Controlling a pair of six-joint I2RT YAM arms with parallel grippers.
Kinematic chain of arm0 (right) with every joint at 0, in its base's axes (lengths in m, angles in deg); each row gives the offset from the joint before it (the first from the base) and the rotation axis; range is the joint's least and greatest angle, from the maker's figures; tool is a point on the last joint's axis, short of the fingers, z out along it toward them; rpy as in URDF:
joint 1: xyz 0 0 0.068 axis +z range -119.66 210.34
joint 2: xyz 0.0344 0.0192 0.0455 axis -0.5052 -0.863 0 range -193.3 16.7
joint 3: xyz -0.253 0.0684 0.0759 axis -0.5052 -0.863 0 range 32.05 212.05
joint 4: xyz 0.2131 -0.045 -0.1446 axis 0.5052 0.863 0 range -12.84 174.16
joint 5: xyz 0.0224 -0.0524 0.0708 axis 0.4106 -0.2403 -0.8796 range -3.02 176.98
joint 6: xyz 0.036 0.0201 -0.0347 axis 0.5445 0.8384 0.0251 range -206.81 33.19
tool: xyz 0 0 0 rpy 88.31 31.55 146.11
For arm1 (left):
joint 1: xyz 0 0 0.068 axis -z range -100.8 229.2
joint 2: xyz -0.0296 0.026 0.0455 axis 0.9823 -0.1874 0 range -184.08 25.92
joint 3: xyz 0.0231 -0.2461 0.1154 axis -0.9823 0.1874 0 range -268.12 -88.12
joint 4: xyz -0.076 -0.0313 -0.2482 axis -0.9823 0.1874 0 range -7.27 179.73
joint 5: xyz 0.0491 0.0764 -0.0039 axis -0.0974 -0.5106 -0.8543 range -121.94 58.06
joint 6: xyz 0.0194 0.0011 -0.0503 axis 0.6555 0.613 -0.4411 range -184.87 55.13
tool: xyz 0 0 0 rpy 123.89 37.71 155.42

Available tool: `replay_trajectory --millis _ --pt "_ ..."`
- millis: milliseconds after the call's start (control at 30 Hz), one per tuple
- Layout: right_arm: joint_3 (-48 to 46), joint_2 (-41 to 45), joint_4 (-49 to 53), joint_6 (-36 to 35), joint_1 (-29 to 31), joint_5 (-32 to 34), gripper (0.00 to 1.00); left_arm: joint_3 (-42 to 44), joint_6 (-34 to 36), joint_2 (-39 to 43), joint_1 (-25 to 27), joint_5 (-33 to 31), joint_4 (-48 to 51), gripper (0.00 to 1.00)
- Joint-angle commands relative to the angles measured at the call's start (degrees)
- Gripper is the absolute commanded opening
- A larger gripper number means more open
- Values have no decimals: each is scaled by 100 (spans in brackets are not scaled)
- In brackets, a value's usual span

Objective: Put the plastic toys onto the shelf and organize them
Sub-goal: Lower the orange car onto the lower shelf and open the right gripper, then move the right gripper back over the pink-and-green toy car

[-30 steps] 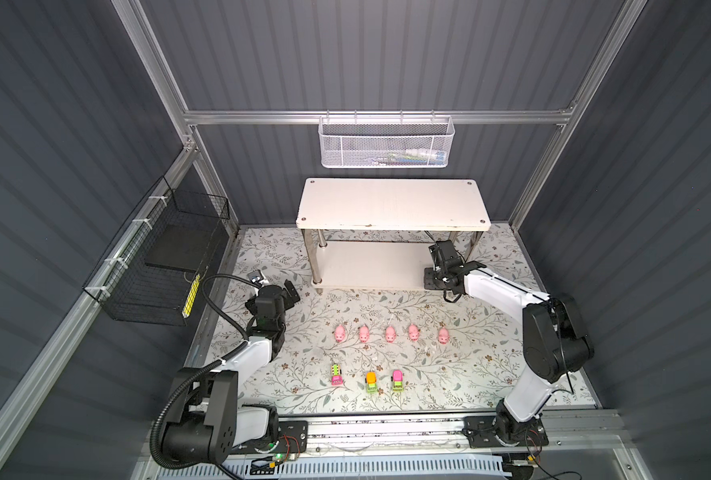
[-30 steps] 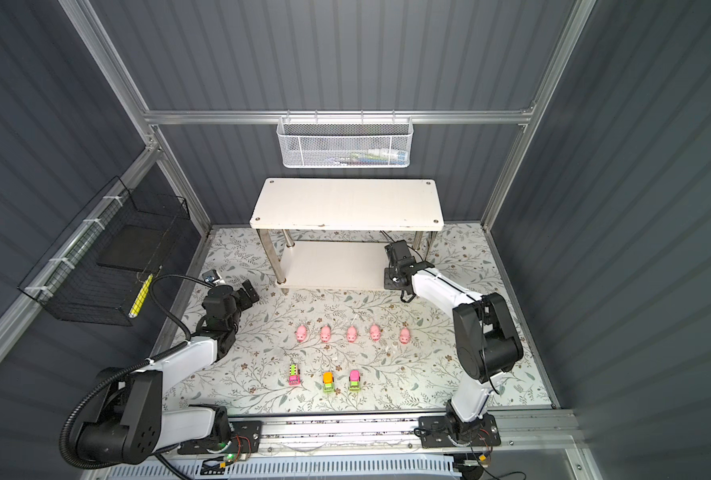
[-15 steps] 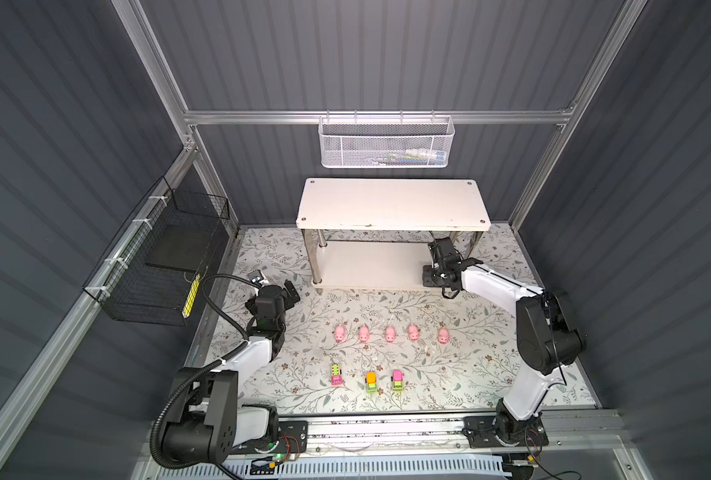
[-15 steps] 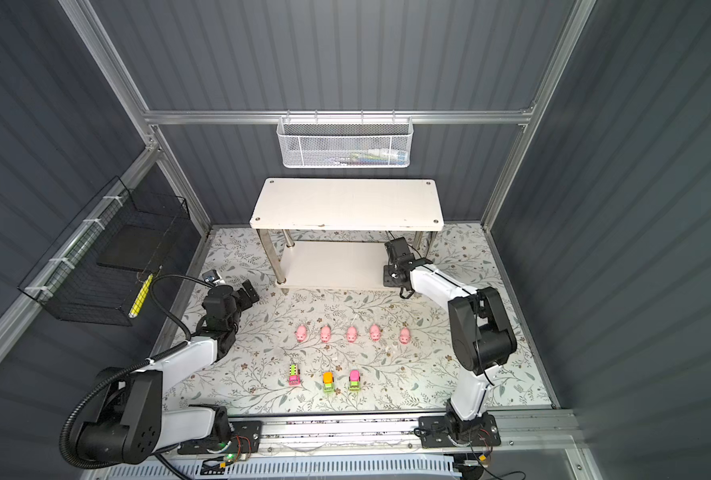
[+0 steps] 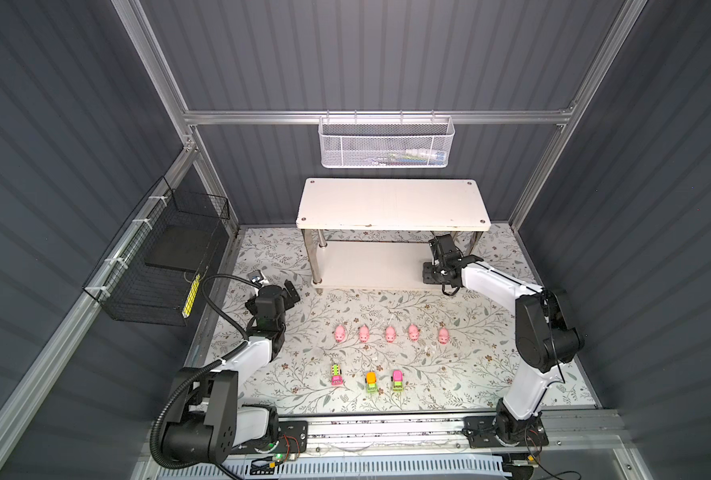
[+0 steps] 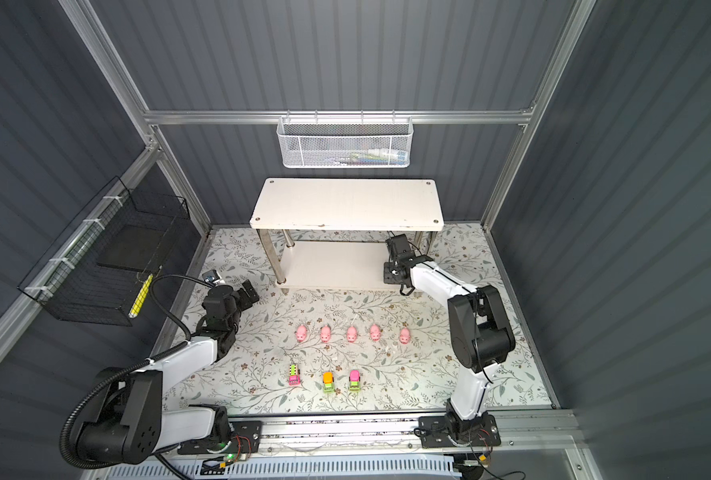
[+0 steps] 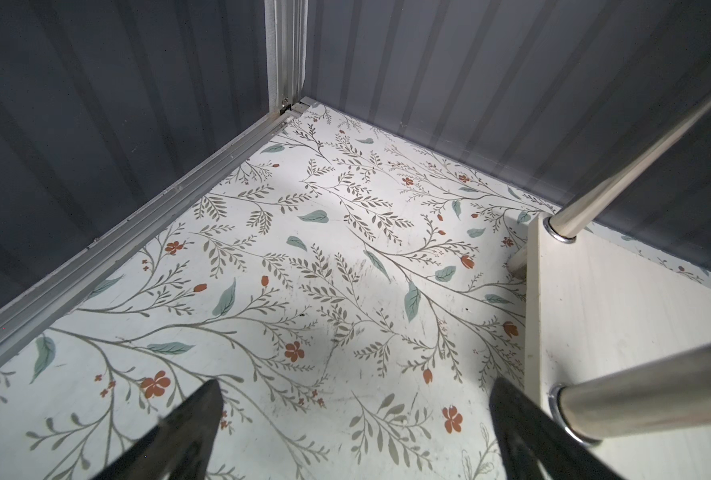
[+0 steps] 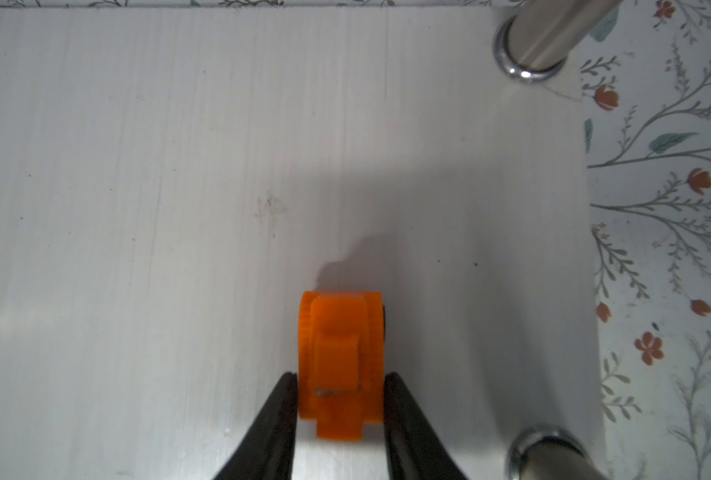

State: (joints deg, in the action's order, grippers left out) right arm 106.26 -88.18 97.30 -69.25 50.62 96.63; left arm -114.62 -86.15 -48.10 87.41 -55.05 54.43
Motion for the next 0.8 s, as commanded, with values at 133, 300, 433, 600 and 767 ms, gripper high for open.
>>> replay_trajectory --millis 133,300,433,600,767 --pt "109 -133 107 -42 -23 79 41 -13 18 -61 23 -99 -23 100" --pt "-131 140 -92 -25 -30 151 53 -4 10 -86 23 -105 -40 100" --pt "-320 414 -202 -10 -22 117 57 5 21 -87 22 -119 -36 100" --pt "-624 830 -286 113 -6 -144 61 9 24 -55 23 -154 -33 100" --pt "-1129 1375 -544 186 114 -375 62 5 27 -51 19 -152 -19 100"
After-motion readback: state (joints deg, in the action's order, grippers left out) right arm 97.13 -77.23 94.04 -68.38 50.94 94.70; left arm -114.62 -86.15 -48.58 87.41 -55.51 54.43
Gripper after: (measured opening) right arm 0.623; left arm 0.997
